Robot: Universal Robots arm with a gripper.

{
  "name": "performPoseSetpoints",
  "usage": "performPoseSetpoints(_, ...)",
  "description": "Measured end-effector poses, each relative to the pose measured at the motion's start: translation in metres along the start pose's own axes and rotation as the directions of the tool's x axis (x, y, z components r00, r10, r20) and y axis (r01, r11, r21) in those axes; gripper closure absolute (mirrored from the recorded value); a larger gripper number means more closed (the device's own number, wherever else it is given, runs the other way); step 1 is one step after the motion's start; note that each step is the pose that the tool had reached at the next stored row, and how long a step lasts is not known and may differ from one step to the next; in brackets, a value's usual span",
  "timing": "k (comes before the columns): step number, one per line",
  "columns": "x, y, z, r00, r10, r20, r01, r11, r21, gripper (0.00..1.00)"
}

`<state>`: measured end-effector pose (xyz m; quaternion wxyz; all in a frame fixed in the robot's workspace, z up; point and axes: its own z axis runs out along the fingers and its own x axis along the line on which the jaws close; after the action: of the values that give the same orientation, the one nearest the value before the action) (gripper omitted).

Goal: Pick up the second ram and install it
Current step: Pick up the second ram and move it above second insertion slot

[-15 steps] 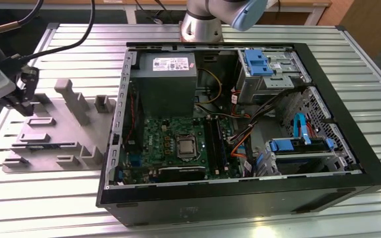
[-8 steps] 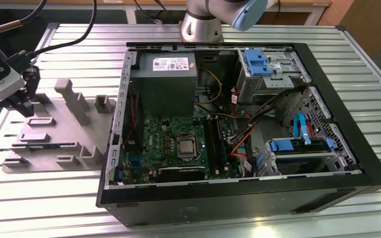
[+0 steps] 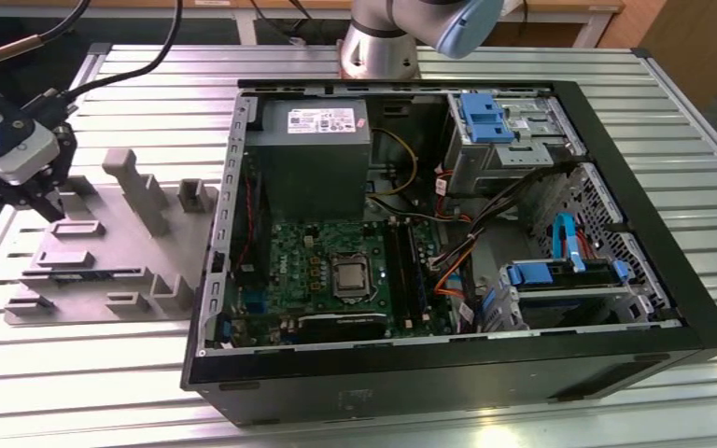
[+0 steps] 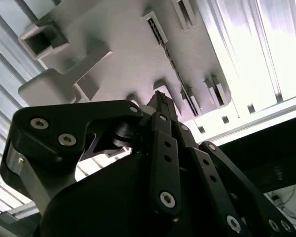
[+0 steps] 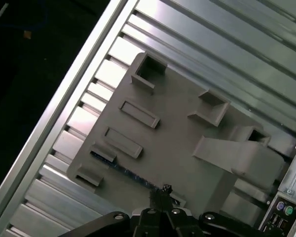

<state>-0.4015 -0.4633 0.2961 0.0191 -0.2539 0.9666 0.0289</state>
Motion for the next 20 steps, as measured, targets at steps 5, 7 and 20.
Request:
performPoseSetpoints(5, 0.0001, -0.0001, 0.0021, 0.9959, -0.091, -0.0040, 0.091, 0.9959, -0.0048, 0.89)
performPoseSetpoints(7, 0.0001, -0.0002, 0.0029, 0.9920, -0.126, -0.0055, 0.126, 0.9920, -0.0069, 0.89)
performPoseSetpoints(20, 0.0005, -0.0004, 0.0089, 0.9347, -0.355, -0.0131, 0.355, 0.9346, -0.0214, 0.89)
